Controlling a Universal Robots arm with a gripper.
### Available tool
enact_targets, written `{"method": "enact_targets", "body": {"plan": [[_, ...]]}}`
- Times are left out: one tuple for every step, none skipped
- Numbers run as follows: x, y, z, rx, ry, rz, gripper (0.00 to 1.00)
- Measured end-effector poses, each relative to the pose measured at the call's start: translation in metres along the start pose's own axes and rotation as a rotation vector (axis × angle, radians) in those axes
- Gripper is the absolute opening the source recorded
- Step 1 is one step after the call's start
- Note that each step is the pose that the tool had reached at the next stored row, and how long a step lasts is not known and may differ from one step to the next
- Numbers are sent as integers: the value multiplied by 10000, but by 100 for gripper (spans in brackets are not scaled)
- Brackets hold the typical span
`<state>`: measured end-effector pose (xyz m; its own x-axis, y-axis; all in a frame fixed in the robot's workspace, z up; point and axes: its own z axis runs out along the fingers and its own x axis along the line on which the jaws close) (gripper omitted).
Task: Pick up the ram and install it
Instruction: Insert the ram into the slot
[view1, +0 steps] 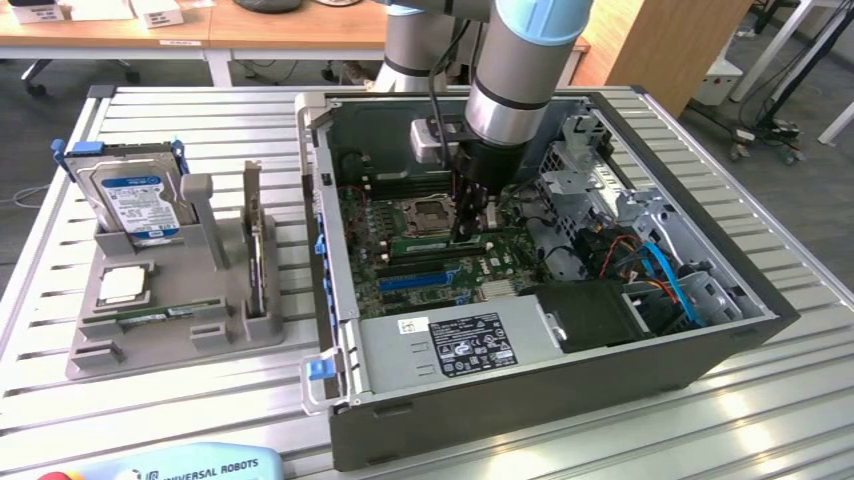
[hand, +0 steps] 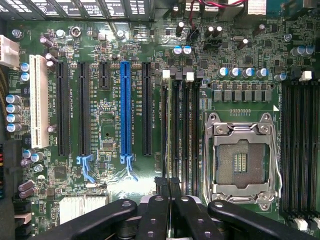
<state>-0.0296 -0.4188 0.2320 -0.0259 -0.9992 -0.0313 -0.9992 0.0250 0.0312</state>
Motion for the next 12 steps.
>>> {"method": "enact_targets", "body": {"plan": [[0,0,0,-1,1,-29,11],[0,0,0,-2,2,-45,11],[0,0,0,-2,3,-59,11],[0,0,0,-3,3,-74,11],[0,0,0,-3,4,-86,11],[0,0,0,-3,4,-93,11],[0,0,0,-3,4,-96,11],[0,0,0,-3,3,-97,11],[0,0,0,-3,3,-98,11],[1,0,0,-3,5,-101,11],[1,0,0,-3,5,-104,11],[1,0,0,-4,5,-110,11]]}}
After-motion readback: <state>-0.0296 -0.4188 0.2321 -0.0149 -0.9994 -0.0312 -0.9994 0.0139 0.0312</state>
